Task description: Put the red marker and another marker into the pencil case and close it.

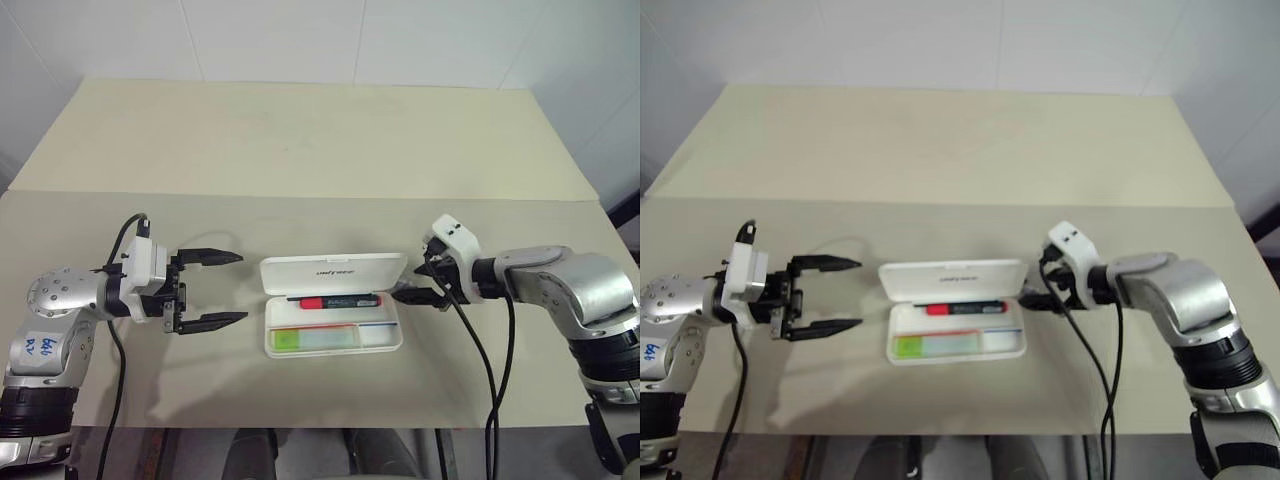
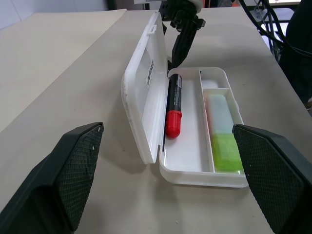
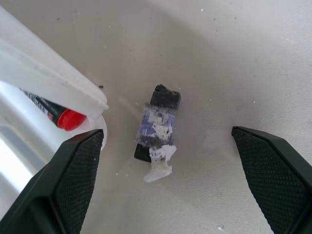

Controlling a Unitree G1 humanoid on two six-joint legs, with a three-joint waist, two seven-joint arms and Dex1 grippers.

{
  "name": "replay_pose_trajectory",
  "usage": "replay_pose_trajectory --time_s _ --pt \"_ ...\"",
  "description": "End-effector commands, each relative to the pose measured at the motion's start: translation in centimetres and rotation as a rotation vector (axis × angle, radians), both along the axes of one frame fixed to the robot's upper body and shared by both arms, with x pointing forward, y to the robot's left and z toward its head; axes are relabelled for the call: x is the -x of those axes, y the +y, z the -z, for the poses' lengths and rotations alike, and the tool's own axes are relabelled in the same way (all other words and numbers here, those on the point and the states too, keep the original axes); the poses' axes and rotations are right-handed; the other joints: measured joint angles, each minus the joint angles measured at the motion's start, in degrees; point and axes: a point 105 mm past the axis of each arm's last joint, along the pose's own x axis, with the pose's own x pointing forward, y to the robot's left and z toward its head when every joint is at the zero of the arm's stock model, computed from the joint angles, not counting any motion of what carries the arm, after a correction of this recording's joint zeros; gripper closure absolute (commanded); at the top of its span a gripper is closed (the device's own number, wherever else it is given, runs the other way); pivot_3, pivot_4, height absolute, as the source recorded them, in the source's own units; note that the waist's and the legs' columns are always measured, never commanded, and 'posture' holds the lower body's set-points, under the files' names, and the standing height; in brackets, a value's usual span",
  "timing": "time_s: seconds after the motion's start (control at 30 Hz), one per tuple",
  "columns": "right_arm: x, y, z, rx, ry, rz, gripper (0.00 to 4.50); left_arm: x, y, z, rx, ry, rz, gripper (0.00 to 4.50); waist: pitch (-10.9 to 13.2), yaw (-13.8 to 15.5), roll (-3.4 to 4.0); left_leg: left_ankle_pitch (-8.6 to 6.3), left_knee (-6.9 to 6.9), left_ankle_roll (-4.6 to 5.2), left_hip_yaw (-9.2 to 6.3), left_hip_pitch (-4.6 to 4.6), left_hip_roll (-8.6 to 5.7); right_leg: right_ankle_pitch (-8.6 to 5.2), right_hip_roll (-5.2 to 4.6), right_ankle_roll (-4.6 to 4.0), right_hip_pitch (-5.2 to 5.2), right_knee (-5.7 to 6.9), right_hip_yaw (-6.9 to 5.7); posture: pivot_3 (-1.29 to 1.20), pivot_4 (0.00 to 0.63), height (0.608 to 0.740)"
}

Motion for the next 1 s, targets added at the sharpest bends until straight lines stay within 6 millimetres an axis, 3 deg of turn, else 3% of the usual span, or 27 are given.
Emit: replay_pose_trajectory --time_s 0.03,0.53,0.7,0.93,1.0 --pt "-0.2 0.4 0.3 0.016 -0.023 -0.012 0.02 0.2 -0.4 -0.8 0.000 -0.041 0.017 0.00 0.0 -0.1 -0.02 0.00 0.01 0.01 0.00 0.01 0.00 0.00 0.00 0.00 0.01 0.01 0.00 0.00 0.150 0.740" --pt "-0.1 1.0 1.7 0.037 -0.026 -0.018 0.02 0.2 -0.4 -0.8 0.002 -0.042 0.011 0.00 -0.2 -1.0 -0.26 0.06 0.03 0.04 -0.01 0.08 0.00 0.06 0.00 0.04 0.10 0.03 0.01 0.00 0.150 0.740" --pt "0.1 1.2 1.8 0.029 -0.037 -0.026 1.60 0.2 -0.4 -0.8 0.003 -0.042 0.014 0.00 -0.2 -1.3 -0.34 0.07 -0.01 0.04 -0.01 0.13 0.00 0.07 0.00 0.04 0.15 0.02 0.01 0.00 0.150 0.740" --pt "-0.3 -0.4 1.3 0.061 -0.068 -0.005 4.07 0.2 -0.3 -0.8 0.003 -0.039 0.017 0.00 -0.2 -1.2 -0.34 0.07 -0.11 0.04 -0.04 0.11 0.01 0.04 0.01 0.00 0.12 -0.03 -0.01 0.00 0.150 0.740" --pt "-0.7 -0.9 1.0 0.067 -0.087 0.007 4.18 0.1 -0.3 -0.8 0.003 -0.040 0.017 0.00 -0.2 -1.1 -0.33 0.06 -0.08 0.04 -0.03 0.10 0.00 0.05 -0.01 0.01 0.13 -0.03 -0.01 0.00 0.150 0.740"
